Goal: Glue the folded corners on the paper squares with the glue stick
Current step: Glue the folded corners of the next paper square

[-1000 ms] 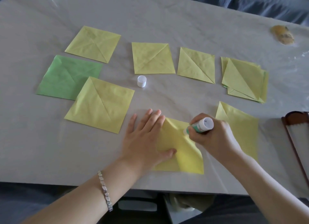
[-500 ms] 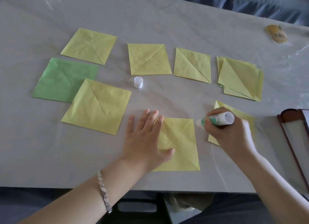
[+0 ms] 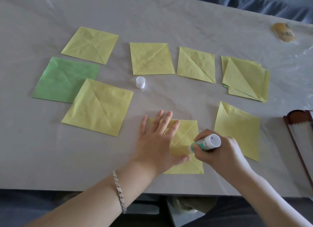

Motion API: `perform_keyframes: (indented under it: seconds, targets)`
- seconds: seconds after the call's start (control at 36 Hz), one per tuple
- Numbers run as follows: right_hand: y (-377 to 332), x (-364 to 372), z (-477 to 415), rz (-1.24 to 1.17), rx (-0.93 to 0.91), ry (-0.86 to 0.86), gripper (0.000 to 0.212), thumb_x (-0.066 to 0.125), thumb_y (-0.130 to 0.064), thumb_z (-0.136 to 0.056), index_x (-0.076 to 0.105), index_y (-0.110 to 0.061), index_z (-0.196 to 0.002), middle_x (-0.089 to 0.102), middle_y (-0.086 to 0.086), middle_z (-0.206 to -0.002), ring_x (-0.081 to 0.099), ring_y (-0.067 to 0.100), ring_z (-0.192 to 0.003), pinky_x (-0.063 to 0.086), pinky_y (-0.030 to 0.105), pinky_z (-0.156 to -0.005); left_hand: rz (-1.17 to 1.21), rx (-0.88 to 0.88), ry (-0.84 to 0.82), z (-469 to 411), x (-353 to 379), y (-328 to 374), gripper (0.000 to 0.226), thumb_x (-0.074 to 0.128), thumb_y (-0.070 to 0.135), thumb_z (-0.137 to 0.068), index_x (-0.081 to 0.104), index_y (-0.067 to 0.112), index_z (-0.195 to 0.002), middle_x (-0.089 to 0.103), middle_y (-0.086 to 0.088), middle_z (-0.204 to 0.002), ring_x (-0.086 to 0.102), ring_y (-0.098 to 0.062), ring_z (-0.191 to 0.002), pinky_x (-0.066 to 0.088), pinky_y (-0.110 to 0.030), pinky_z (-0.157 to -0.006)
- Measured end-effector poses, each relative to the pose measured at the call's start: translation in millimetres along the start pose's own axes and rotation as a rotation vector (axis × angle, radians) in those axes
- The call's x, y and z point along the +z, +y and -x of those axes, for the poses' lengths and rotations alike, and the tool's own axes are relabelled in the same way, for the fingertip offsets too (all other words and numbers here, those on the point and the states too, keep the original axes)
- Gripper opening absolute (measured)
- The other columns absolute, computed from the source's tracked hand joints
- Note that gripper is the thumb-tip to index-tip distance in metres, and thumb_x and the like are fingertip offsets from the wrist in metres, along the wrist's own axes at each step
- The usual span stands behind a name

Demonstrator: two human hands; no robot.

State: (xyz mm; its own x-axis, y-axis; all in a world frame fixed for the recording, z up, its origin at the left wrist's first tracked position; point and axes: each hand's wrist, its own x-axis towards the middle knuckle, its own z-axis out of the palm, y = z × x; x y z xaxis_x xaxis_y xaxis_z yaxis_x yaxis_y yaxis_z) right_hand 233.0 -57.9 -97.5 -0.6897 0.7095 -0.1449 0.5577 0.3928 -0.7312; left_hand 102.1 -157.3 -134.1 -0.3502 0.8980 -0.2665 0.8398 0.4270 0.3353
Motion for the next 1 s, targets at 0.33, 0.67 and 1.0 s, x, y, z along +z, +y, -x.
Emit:
perform_keyframes:
  seconds: [0.33,0.67,1.0]
  targets:
    - [-2.8,-1.7,-41.5,-0.019,-0.005,0.055,0.012,0.07,-0.01,-0.074,0.059,-0.011,-0.071,0.05,-0.006,-0.055,0.042,0.004,-0.05,0.034,0.011,-0.046,0.003,-0.028,-0.028,-2.6,-3.8,1.4,0.096,0.045,0.076,-0.075,0.001,0.033,-0.149,-0.021,0.01,-0.155,-0.028,-0.012,-0.14,-0.018,-0.047,-0.113]
    - [-1.6,-6.5,-28.1,-0.003,0.035,0.106,0.01,0.069,-0.013,-0.075,0.06,-0.014,-0.071,0.054,-0.004,-0.056,0.043,0.005,-0.049,0.034,0.012,-0.044,0.016,-0.026,0.005,-2.4,-4.0,1.3,0.094,0.046,0.076,-0.075,0.004,0.034,-0.147,-0.019,0.01,-0.156,-0.027,-0.011,-0.14,-0.019,-0.045,-0.112]
    - [4.0,-7.3,-6.0,0.007,0.054,0.072,0.016,0.072,-0.011,-0.071,0.059,-0.02,-0.067,0.054,-0.002,-0.054,0.043,0.006,-0.049,0.034,0.011,-0.044,0.001,-0.017,0.015,-2.2,-2.7,1.0,0.099,0.043,0.081,-0.072,0.003,0.033,-0.149,-0.019,0.009,-0.156,-0.026,-0.011,-0.14,-0.021,-0.044,-0.109]
